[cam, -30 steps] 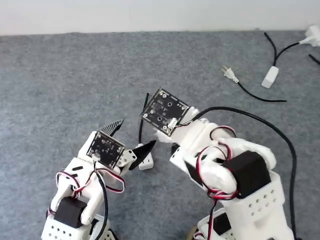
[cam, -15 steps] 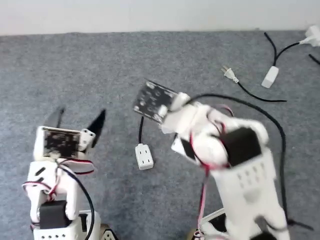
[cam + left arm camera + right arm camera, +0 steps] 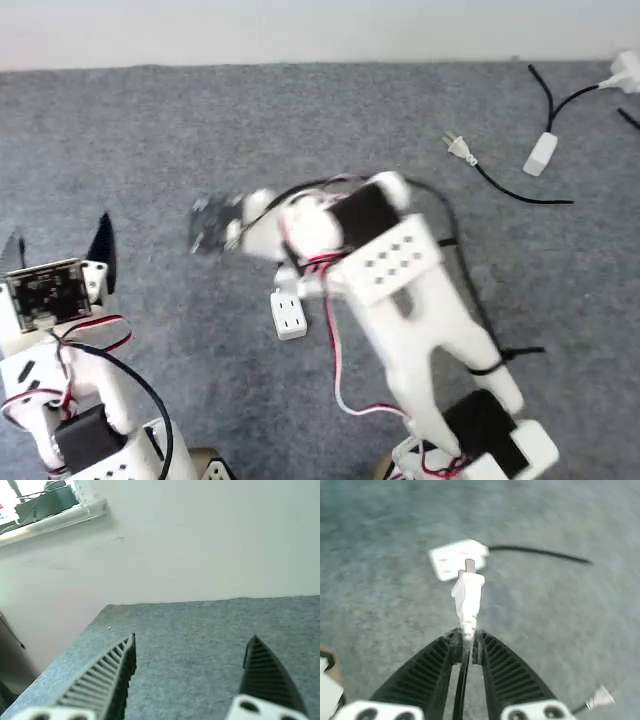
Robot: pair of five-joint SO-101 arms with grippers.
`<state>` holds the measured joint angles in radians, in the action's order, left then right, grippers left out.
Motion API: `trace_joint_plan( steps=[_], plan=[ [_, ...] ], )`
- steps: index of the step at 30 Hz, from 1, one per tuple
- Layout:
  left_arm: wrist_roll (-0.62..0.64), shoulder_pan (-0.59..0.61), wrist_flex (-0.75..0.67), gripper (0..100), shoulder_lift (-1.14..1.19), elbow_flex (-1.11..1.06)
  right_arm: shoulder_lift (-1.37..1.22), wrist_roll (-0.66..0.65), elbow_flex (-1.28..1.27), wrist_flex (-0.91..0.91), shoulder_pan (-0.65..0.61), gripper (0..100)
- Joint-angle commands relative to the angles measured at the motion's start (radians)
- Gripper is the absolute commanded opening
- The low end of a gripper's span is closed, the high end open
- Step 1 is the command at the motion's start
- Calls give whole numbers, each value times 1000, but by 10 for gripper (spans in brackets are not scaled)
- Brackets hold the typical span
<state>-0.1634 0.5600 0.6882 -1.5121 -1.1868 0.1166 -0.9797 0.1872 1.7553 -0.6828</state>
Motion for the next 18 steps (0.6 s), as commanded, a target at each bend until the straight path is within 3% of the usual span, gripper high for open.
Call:
trace_joint_plan(
  steps=[1, 18],
  plan=[
    [-3, 55, -77, 331, 0, -22, -42, -21, -23, 47, -54, 8],
    [-2, 52, -80, 331, -2, -54, -189, -118, -14, 39, 30, 8]
  ],
)
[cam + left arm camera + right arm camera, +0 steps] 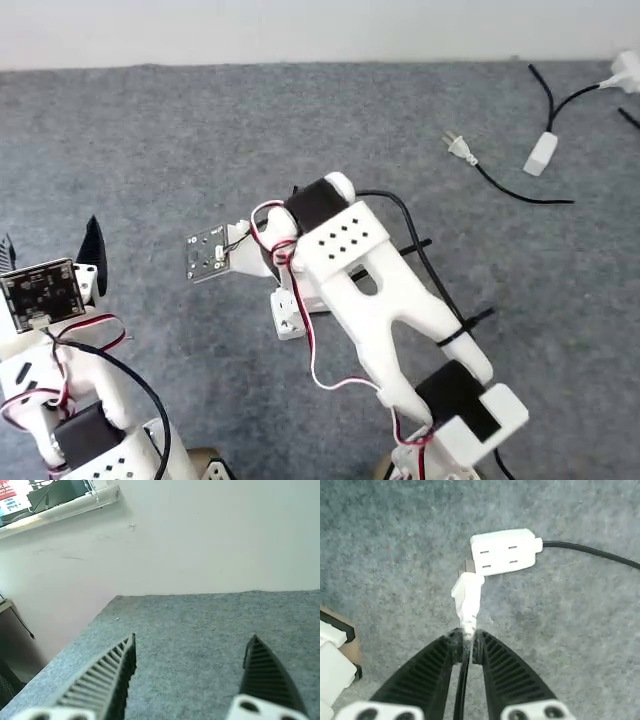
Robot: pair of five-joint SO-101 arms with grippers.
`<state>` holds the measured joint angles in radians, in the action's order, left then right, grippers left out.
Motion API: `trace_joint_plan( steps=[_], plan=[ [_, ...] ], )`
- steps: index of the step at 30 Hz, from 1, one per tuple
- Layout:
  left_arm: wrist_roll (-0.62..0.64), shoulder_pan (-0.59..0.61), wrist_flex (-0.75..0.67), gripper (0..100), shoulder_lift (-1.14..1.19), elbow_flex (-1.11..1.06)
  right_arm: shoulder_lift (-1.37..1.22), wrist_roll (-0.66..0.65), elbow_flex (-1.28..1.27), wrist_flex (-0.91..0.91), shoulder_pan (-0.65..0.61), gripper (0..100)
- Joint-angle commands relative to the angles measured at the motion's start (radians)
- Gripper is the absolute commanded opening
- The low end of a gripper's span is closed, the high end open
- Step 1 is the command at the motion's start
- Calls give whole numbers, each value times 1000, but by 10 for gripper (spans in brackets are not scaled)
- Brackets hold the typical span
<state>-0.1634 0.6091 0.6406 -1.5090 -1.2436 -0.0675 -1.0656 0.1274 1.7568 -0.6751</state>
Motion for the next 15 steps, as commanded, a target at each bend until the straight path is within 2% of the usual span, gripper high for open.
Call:
trace_joint_plan(
  steps=[1, 15],
  plan=[
    [-2, 3, -32, 331, -5, -4, -19, -38, 46, 36, 24, 8],
    [-2, 3, -35, 331, -5, -28, -211, -41, 201, 36, 44, 8]
  ],
)
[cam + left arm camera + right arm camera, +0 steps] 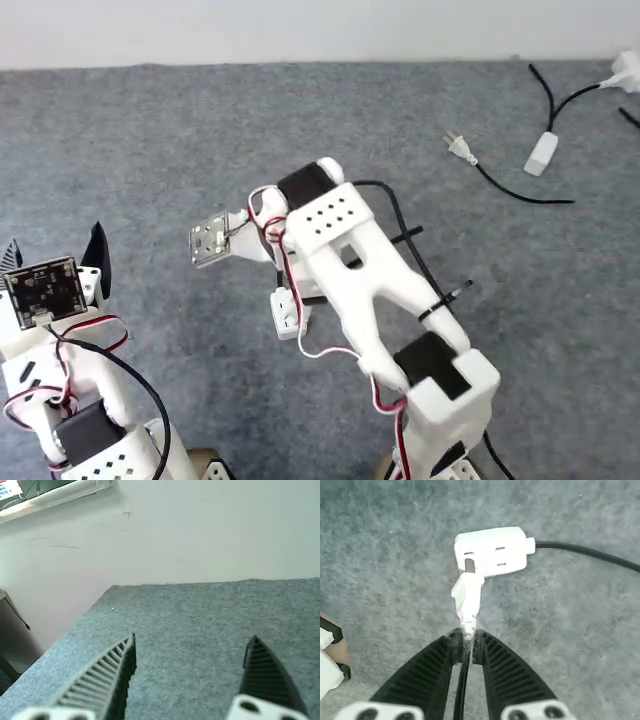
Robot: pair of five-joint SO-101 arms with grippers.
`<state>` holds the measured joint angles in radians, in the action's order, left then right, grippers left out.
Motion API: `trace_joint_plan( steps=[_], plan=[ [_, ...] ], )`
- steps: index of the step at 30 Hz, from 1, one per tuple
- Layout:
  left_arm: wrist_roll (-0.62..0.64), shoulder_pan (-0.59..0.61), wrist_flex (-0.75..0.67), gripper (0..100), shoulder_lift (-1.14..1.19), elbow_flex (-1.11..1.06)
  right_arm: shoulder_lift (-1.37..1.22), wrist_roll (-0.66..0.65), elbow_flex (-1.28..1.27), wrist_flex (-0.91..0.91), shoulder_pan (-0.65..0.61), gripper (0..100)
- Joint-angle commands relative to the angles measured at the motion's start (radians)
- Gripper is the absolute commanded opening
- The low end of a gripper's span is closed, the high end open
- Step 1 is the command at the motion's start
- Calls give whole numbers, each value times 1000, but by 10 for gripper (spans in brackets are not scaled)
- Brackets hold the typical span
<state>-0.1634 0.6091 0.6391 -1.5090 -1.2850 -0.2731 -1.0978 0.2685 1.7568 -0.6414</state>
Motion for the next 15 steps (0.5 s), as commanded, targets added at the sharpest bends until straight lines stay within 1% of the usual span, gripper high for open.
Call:
trace_joint_plan(
  steps=[1, 4, 11, 15],
  plan=[
    [-2, 3, -34, 331, -5, 13, -15, -12, 60, 36, 10, 8],
    [-2, 3, -32, 331, -5, 12, -25, -32, 60, 35, 8, 8],
    [-2, 5, -31, 331, -5, 12, -31, -35, 60, 33, 8, 8],
    [-2, 5, -31, 331, -5, 12, -33, -35, 60, 33, -12, 8]
  ],
)
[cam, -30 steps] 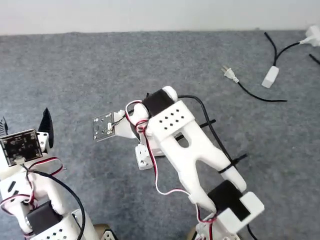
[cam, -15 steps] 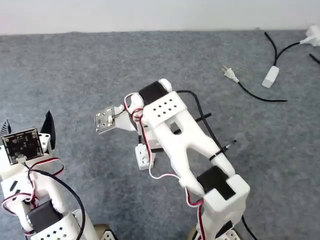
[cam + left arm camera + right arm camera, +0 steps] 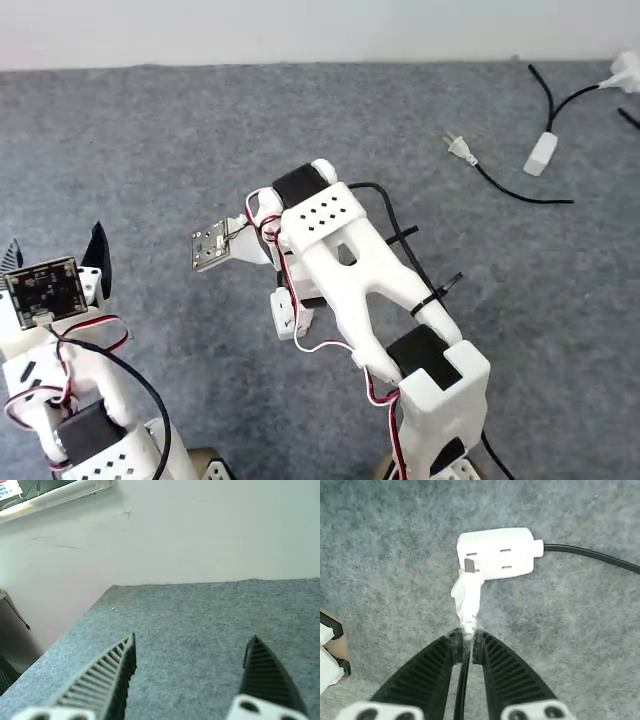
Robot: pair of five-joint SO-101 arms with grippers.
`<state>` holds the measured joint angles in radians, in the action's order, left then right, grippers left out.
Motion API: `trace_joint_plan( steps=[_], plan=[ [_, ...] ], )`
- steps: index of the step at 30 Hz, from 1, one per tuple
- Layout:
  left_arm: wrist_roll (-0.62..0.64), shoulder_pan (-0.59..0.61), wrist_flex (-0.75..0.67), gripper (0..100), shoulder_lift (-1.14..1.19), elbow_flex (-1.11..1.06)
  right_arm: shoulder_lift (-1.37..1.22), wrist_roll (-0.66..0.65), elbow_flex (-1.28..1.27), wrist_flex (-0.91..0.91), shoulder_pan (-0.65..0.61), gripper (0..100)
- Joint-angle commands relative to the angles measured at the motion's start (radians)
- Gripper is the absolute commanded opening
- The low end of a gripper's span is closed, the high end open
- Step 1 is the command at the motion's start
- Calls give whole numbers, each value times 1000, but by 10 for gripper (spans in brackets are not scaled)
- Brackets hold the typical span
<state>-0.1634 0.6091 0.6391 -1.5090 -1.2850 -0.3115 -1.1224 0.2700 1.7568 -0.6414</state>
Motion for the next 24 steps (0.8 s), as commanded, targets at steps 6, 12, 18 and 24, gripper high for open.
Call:
trace_joint_plan(
  steps=[6, 12, 18, 24],
  plan=[
    [-2, 5, -31, 331, -5, 12, 15, -12, 58, 33, -33, 8],
    [-2, 5, -31, 331, -5, 10, 16, -55, 117, 41, -31, 8],
    [-2, 3, -35, 331, -5, -12, 15, -123, 178, 42, -28, 8],
    [-2, 3, -35, 331, -5, -15, 7, -219, 163, 42, -27, 8]
  ],
)
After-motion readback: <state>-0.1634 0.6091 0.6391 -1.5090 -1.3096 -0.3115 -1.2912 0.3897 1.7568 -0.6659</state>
